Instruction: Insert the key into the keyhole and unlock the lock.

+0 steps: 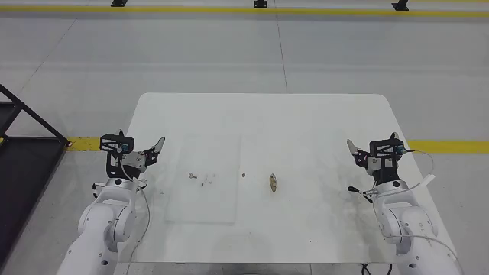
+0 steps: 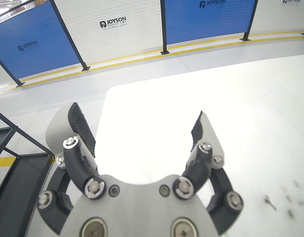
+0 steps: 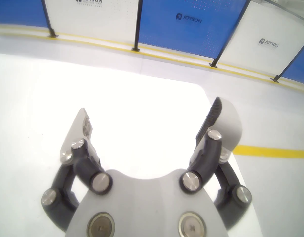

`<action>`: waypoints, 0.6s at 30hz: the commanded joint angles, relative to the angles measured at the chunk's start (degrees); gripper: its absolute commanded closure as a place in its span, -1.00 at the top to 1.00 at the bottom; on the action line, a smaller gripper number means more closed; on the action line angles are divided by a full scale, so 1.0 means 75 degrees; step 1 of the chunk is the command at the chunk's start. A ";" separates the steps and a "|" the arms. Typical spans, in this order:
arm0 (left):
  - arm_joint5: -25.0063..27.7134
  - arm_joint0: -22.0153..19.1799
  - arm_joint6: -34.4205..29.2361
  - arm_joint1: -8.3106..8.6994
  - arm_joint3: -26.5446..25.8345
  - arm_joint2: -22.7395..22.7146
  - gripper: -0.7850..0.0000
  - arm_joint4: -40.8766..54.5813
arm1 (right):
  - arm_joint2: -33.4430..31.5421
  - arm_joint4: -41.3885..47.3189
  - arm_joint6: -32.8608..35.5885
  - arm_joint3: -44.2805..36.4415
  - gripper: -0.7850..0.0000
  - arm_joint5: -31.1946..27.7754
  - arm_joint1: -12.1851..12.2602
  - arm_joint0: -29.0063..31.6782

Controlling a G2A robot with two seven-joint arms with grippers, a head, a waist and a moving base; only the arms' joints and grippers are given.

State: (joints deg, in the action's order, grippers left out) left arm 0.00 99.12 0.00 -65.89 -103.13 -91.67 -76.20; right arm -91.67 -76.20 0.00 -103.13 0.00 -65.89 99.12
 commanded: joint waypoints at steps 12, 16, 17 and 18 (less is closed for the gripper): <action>0.0086 -0.0080 -0.0151 0.0002 -0.0101 -0.0051 1.00 0.0077 | 0.0000 0.0000 0.0000 0.0000 1.00 0.0000 0.0000 0.0000; 0.0637 -0.0218 -0.1082 0.0026 -0.0666 -0.0221 1.00 0.0588 | 0.0000 0.0000 0.0000 0.0000 1.00 0.0000 0.0000 0.0000; 0.0752 -0.0250 -0.1382 0.0029 -0.0834 -0.0276 1.00 0.0858 | 0.0000 0.0000 0.0000 0.0000 1.00 0.0000 0.0000 0.0000; 0.0841 -0.0268 -0.1791 0.0036 -0.0980 -0.0320 1.00 0.1041 | 0.0000 0.0000 0.0000 0.0000 1.00 0.0000 0.0000 0.0000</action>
State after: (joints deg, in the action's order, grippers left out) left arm 5.63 97.23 -10.16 -65.66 -109.35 -93.77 -70.29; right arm -91.67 -76.20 0.00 -103.13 0.00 -65.89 99.12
